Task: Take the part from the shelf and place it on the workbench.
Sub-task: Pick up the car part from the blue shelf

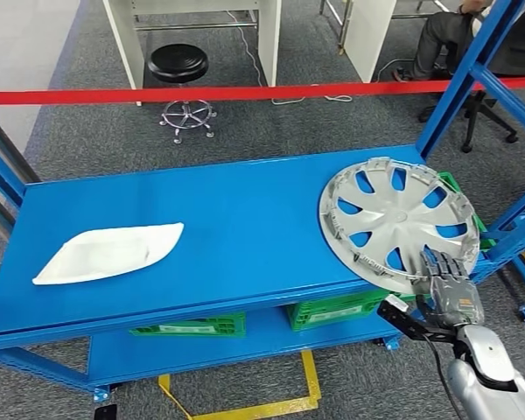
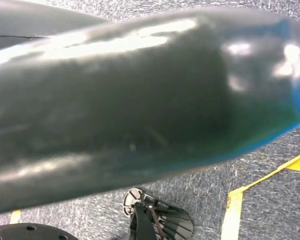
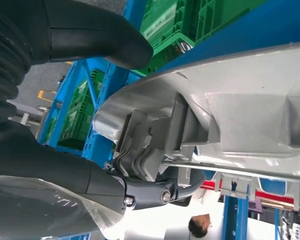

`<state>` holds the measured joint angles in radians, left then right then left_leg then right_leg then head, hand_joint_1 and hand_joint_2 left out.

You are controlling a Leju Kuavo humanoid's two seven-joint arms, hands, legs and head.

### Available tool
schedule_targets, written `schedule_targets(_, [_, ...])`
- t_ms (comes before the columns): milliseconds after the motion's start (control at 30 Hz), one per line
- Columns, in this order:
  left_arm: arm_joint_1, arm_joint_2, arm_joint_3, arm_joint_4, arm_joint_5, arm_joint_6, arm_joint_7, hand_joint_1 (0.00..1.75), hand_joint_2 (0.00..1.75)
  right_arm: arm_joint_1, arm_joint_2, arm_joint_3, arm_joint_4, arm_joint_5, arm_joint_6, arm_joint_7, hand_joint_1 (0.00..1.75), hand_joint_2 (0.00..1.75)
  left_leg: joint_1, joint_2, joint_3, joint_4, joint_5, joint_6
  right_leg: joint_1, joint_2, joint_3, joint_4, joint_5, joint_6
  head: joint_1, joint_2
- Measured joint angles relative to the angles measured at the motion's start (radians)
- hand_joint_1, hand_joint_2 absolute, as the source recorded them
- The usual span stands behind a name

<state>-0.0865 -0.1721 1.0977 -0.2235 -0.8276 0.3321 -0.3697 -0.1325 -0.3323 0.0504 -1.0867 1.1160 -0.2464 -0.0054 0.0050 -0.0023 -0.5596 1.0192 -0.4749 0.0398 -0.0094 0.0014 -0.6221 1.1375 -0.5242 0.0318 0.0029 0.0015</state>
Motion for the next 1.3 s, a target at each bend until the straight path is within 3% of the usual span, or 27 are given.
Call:
schedule_targets(67, [-0.002,-0.001,0.000,0.000,0.000,-0.001,0.000,0.00,0.00,-0.005,-0.005,0.001,0.000,-0.004,0.010,-0.009,0.87,1.75,-0.003,0.000,0.000,0.001,-0.001,-0.005,0.007,-0.002,0.060,-0.116,0.033,-0.011,-0.001,0.000])
schedule_targets(133, [-0.003,-0.001,0.001,0.000,0.000,-0.003,-0.001,0.00,0.00,-0.007,-0.008,0.002,0.000,-0.010,0.020,-0.020,1.72,1.75,-0.002,0.001,0.001,0.000,-0.002,-0.015,0.013,-0.003,0.071,-0.141,0.031,-0.014,-0.001,0.000])
schedule_targets(233, [-0.003,0.001,0.003,0.000,0.000,-0.003,-0.004,0.00,0.00,-0.011,-0.009,0.003,-0.001,-0.018,0.030,-0.033,1.75,1.75,0.001,0.000,-0.001,0.022,-0.022,-0.032,0.007,-0.005,0.086,-0.156,0.041,-0.027,-0.004,0.000])
schedule_targets(267, [-0.003,0.002,0.004,0.000,0.001,-0.002,-0.005,0.00,0.00,-0.014,-0.009,0.004,-0.002,-0.019,0.032,-0.036,1.75,1.75,0.001,0.000,-0.014,0.058,-0.047,-0.037,0.004,-0.006,0.091,-0.161,0.046,-0.031,-0.006,0.000])
schedule_targets(333, [-0.003,0.002,0.005,0.000,0.001,-0.001,-0.007,0.00,0.00,-0.017,-0.009,0.004,-0.003,-0.023,0.035,-0.041,1.75,1.75,0.005,0.000,-0.063,0.181,-0.116,-0.044,0.002,-0.008,0.092,-0.163,0.049,-0.036,-0.008,0.000])
schedule_targets(400, [-0.001,0.002,0.006,0.000,0.001,0.000,-0.010,0.00,0.00,-0.019,-0.009,0.004,-0.004,-0.026,0.037,-0.044,1.75,1.75,0.009,0.000,-0.097,0.267,-0.145,-0.051,0.001,-0.009,0.091,-0.162,0.049,-0.035,-0.008,0.000])
schedule_targets(433, [0.000,0.002,0.006,0.000,0.001,0.000,-0.012,0.00,0.00,-0.019,-0.009,0.003,-0.004,-0.028,0.039,-0.045,1.75,1.75,0.012,0.000,-0.090,0.258,-0.131,-0.054,0.000,-0.009,0.091,-0.161,0.049,-0.033,-0.008,0.000])
schedule_targets(467, [0.000,0.002,0.006,0.000,0.001,0.000,-0.014,0.00,0.00,-0.019,-0.009,0.002,-0.004,-0.031,0.041,-0.046,1.75,1.75,0.015,0.000,-0.067,0.213,-0.100,-0.057,-0.002,-0.009,0.092,-0.160,0.048,-0.030,-0.008,0.000])
schedule_targets(533, [0.000,0.001,0.007,0.000,0.001,0.001,-0.015,0.00,0.00,-0.019,-0.010,0.001,-0.006,-0.034,0.044,-0.048,1.75,1.75,0.021,-0.001,-0.004,0.082,-0.041,-0.063,-0.003,-0.007,0.090,-0.150,0.043,-0.019,-0.009,0.000])
schedule_targets(600, [-0.001,-0.002,0.007,0.000,0.001,0.001,-0.015,0.00,0.00,-0.018,-0.014,0.000,-0.009,-0.036,0.046,-0.050,1.75,1.75,0.022,-0.004,0.026,0.014,-0.025,-0.053,0.000,-0.003,0.084,-0.141,0.040,-0.004,-0.010,0.000])
schedule_targets(733, [-0.001,-0.004,0.007,0.000,0.001,0.001,-0.015,0.00,0.00,-0.008,-0.022,0.000,-0.014,-0.038,0.047,-0.052,1.75,1.75,0.019,-0.004,0.022,0.009,-0.022,-0.019,-0.004,-0.001,0.070,-0.130,0.032,0.017,-0.009,0.000])
schedule_targets(800, [-0.002,-0.004,0.007,0.000,0.001,0.000,-0.015,0.00,0.00,-0.004,-0.025,0.000,-0.015,-0.038,0.047,-0.052,1.75,1.75,0.017,-0.003,0.018,0.008,-0.019,-0.007,-0.005,-0.002,0.031,-0.049,-0.018,0.021,-0.004,0.000])
schedule_targets(867, [-0.003,-0.004,0.008,0.000,0.001,0.000,-0.015,0.00,0.00,-0.002,-0.026,0.000,-0.015,-0.039,0.047,-0.052,1.75,1.75,0.012,-0.002,0.013,0.008,-0.017,-0.001,-0.005,-0.002,-0.033,0.083,-0.077,0.021,0.000,0.000])
schedule_targets(900, [-0.002,-0.004,0.008,0.000,0.001,0.000,-0.015,0.00,0.00,0.000,-0.026,0.000,-0.016,-0.039,0.047,-0.052,1.75,1.75,0.009,-0.002,0.012,0.008,-0.017,0.000,-0.004,-0.002,-0.056,0.127,-0.088,0.019,0.001,0.000])
schedule_targets(933, [-0.001,-0.004,0.008,0.000,0.001,0.000,-0.015,0.00,0.00,0.000,-0.026,0.000,-0.017,-0.039,0.047,-0.052,1.75,1.75,0.007,-0.002,0.012,0.008,-0.017,0.001,-0.003,-0.002,-0.061,0.137,-0.080,0.016,0.000,0.000])
schedule_targets(967, [0.000,-0.003,0.008,0.000,0.001,0.000,-0.015,0.00,0.00,0.000,-0.026,0.000,-0.018,-0.039,0.047,-0.052,1.75,1.75,0.005,-0.003,0.014,0.008,-0.017,0.002,-0.001,-0.002,-0.050,0.113,-0.056,0.011,0.000,0.000])
schedule_targets(1033, [-0.001,-0.004,0.008,0.000,0.001,0.000,-0.015,0.00,0.00,-0.001,-0.027,0.000,-0.023,-0.039,0.046,-0.054,1.75,1.75,0.002,-0.002,0.017,0.008,-0.017,0.001,0.007,-0.002,0.014,-0.018,0.008,-0.008,0.000,0.000])
schedule_targets(1100, [-0.004,-0.006,0.008,0.000,0.001,0.001,-0.015,0.00,0.00,-0.003,-0.029,0.002,-0.029,-0.039,0.045,-0.056,1.75,1.75,0.002,-0.002,0.017,0.008,-0.018,-0.004,0.016,-0.004,0.062,-0.120,0.034,-0.023,0.000,0.000])
schedule_targets(1167, [-0.006,-0.007,0.008,0.000,0.001,0.002,-0.016,0.00,0.00,-0.001,-0.031,0.004,-0.034,-0.039,0.044,-0.058,1.75,1.75,0.005,-0.001,0.015,0.006,-0.018,-0.015,0.022,-0.006,0.067,-0.140,0.032,-0.027,0.000,0.000])
schedule_targets(1233, [-0.006,-0.007,0.009,0.000,0.001,0.003,-0.016,0.00,0.00,0.002,-0.033,0.004,-0.040,-0.040,0.042,-0.062,1.75,1.75,0.006,-0.001,0.016,0.012,-0.024,-0.027,0.018,-0.006,0.080,-0.155,0.043,-0.032,-0.001,0.000])
schedule_targets(1300, [-0.006,-0.005,0.009,0.000,0.000,0.004,-0.015,0.00,0.00,0.006,-0.033,0.006,-0.046,-0.040,0.041,-0.065,1.75,1.75,0.005,-0.001,-0.005,0.070,-0.067,-0.037,0.010,-0.009,0.093,-0.169,0.056,-0.036,-0.004,0.000])
